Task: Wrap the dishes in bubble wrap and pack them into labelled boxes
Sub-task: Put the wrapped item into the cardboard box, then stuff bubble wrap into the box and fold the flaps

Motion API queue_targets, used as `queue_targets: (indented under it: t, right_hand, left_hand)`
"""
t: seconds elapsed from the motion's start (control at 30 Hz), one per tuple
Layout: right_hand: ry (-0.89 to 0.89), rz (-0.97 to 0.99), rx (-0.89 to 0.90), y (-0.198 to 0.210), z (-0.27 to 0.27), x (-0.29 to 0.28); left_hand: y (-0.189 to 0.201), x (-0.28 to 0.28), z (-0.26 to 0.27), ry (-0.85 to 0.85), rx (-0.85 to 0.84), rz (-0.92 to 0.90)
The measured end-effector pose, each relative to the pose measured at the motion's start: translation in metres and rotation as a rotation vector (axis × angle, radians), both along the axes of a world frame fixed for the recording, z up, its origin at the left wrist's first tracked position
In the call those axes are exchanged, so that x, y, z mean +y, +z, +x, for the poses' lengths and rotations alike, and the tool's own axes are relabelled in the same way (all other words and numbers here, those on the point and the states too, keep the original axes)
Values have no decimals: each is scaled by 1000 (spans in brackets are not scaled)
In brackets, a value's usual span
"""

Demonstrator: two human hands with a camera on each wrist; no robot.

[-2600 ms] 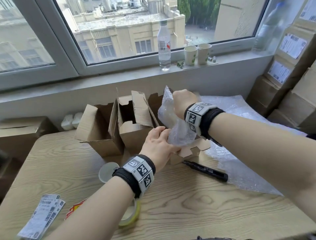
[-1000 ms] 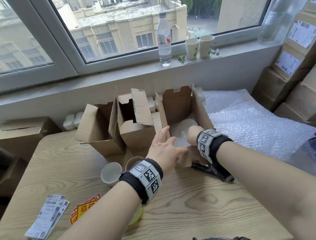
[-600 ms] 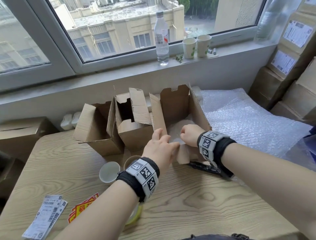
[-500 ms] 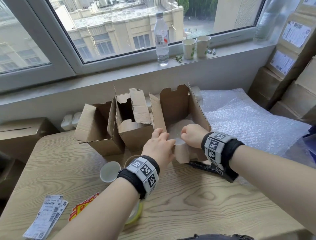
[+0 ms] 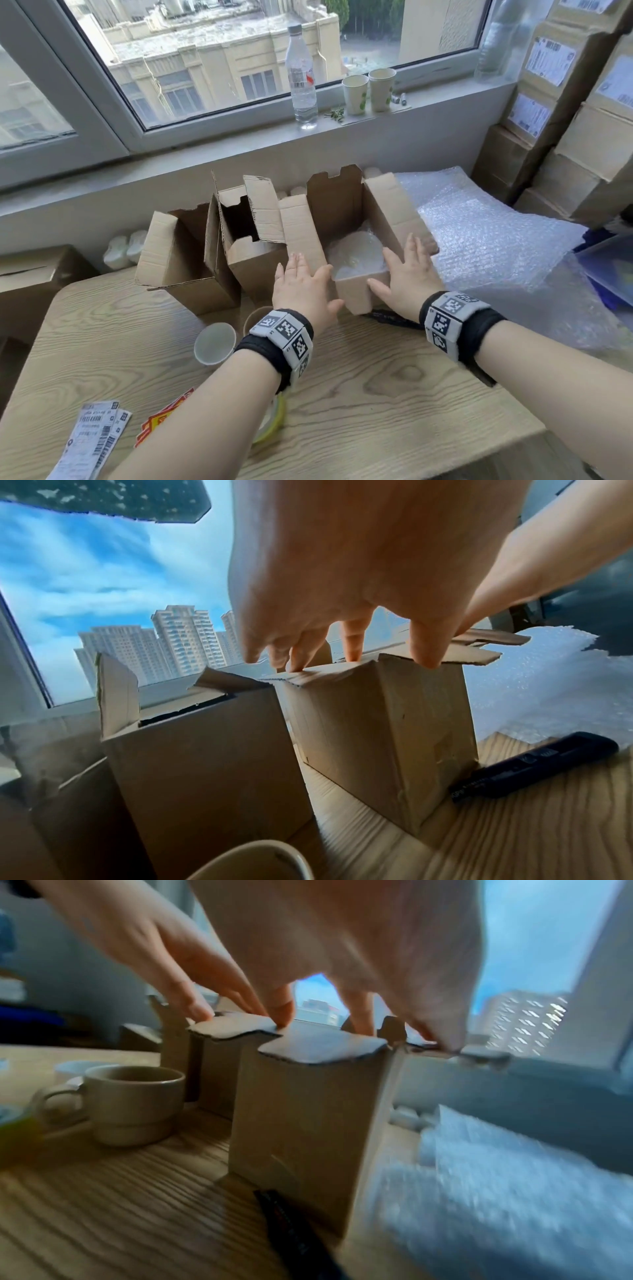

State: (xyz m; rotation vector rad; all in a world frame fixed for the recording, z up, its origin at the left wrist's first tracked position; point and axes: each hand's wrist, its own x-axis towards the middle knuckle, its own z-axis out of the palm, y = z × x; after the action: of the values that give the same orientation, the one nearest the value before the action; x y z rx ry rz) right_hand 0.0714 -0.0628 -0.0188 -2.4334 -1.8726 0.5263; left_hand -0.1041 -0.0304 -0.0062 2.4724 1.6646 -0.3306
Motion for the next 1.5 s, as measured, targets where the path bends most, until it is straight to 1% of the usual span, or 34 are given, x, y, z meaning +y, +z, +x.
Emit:
queue_targets:
  t: [0.07,0.1,0.2,0.27,0.33,0.4,0.5,0.6,0.67,0.77,0.83,0.9,0.97,1.03,1.13,1.23,1.37,1.5]
  right_hand:
    - [-72,-44,158,-7,3,-2]
    - [-91,-39,200,-10,3,-3]
    - [-112,3,236,-13,5,-6]
    - [-132,38,268,-11,9,-7]
    - [-135,132,301,-7,14,-11]
    - [-128,278,336,-1,22,-15]
    - [-176,468,378,8,35,-23]
    - [-221,548,358,9,59,-25]
    - [-264,514,377,9,82,-26]
    - [-340,379,383,7,124,-28]
    - [-385,277,325,4,153,-32]
    - [-386,170,211,-2,180,-34]
    - [-344,75,137,-11,200,-35]
    - [-321,20,134,-20,214,-33]
    - [-312,-2,142,-28,227,-26]
    - [-333,30,221,-31,235,-16]
    - [-366,70,449,-32,240,-7]
    - [-406,62,588,-30,236,-3]
  left_hand:
    - [-1,1,0,10,-49,-28]
    - [-2,1,1,13,-62,-37]
    - [-2,2,3,18,-64,-29]
    - [0,1,6,18,-33,-1]
    - [5,-4,12,5,-31,42]
    - [10,-11,22,-41,-99,97]
    - [17,-24,41,-145,-197,188]
    - [26,-35,69,-227,-273,244]
    - [32,-40,93,-267,-319,273]
    - [36,-44,133,-312,-403,286]
    - [36,-46,158,-336,-425,259]
    - [30,-47,180,-350,-408,223]
    - [22,-47,199,-334,-373,188]
    - [13,-44,213,-282,-347,151]
    - [4,-40,224,-181,-326,97]
    - [-1,-38,227,-64,-318,29]
    - [-5,-36,225,41,-266,-33]
    - [-10,-28,224,118,-242,-182]
